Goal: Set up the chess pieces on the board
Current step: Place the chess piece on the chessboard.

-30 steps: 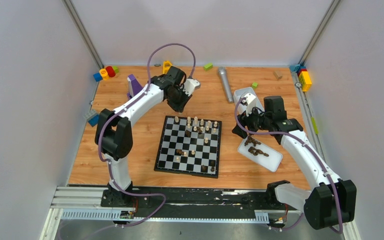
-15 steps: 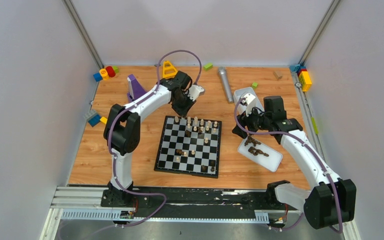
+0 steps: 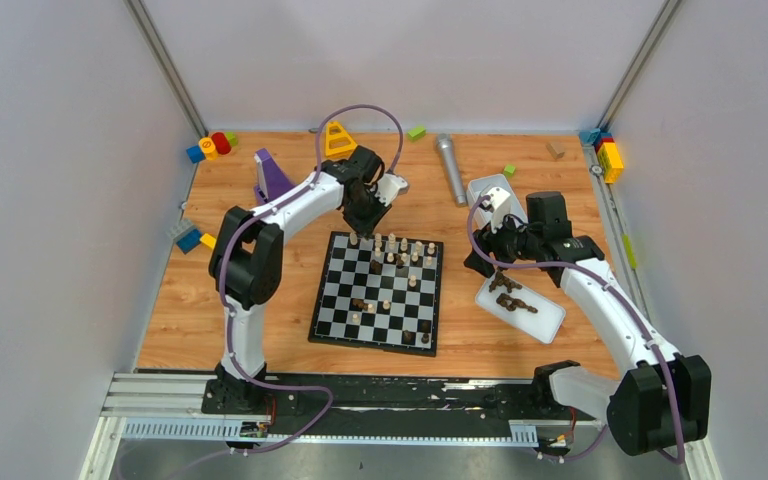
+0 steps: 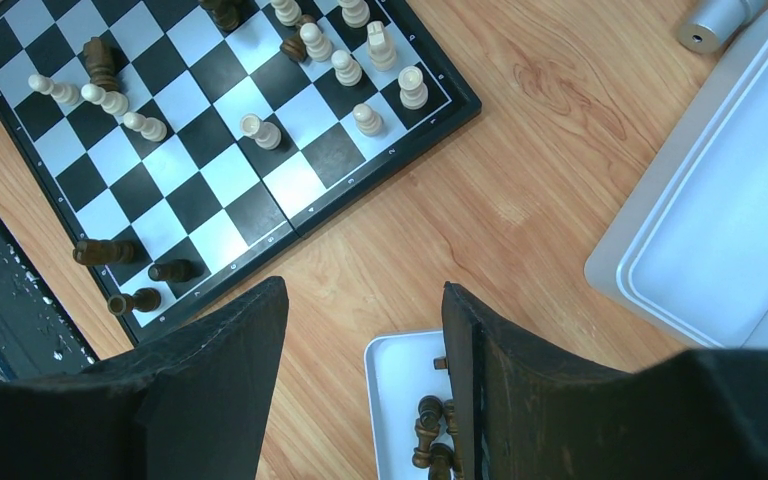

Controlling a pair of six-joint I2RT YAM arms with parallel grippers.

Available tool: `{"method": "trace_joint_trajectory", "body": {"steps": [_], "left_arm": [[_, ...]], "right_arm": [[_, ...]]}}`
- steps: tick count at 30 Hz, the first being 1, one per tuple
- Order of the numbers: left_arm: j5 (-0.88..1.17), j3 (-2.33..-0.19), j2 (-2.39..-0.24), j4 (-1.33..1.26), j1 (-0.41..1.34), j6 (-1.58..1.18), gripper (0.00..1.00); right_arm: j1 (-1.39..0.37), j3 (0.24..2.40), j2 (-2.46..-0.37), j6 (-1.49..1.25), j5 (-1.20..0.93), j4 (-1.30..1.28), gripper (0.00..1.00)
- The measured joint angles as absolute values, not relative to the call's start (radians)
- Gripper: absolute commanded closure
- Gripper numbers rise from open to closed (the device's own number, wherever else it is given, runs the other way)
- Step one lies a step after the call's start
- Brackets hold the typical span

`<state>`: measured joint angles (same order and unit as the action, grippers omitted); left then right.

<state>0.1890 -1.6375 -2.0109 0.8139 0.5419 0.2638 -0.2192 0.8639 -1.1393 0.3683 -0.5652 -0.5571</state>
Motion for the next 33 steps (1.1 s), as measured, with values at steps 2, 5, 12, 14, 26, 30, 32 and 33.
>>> {"method": "trace_joint_trajectory", "body": {"steps": [2,5,12,14,26,30,32,33], "left_arm": [[0.189,-1.633,-2.016,0.808,0.542,0.264,0.83],[0.188,-1.628,-2.023,0.806,0.542,0.264,0.82],[0.181,-1.628,-2.043,0.794,0.542,0.266,0.81],[0.181,-1.628,-2.046,0.793,0.542,0.266,0.81],[0.178,-1.628,-2.054,0.793,0.542,0.266,0.47],[0.174,-1.628,-2.050,0.794,0.542,0.270,0.37],[0.173,-1.628,-2.036,0.796,0.542,0.271,0.36],[0.173,-1.628,-2.024,0.796,0.542,0.272,0.36]], "right_arm": [[-0.219,0.864,-1.139,0.368,-0.565,-0.557,0.41],[-0.219,0.864,-1.139,0.368,-0.565,-0.558,0.41],[-0.219,0.864,-1.140,0.368,-0.565,-0.558,0.41],[-0.219,0.864,-1.140,0.368,-0.565,-0.558,0.41],[-0.219,0.864,-1.144,0.369,-0.566,-0.560,0.41],[-0.219,0.864,-1.145,0.369,-0.566,-0.560,0.41],[-0.219,0.864,-1.145,0.369,-0.566,-0.561,0.41],[-0.219,0.864,-1.145,0.369,-0.566,-0.560,0.41]]}}
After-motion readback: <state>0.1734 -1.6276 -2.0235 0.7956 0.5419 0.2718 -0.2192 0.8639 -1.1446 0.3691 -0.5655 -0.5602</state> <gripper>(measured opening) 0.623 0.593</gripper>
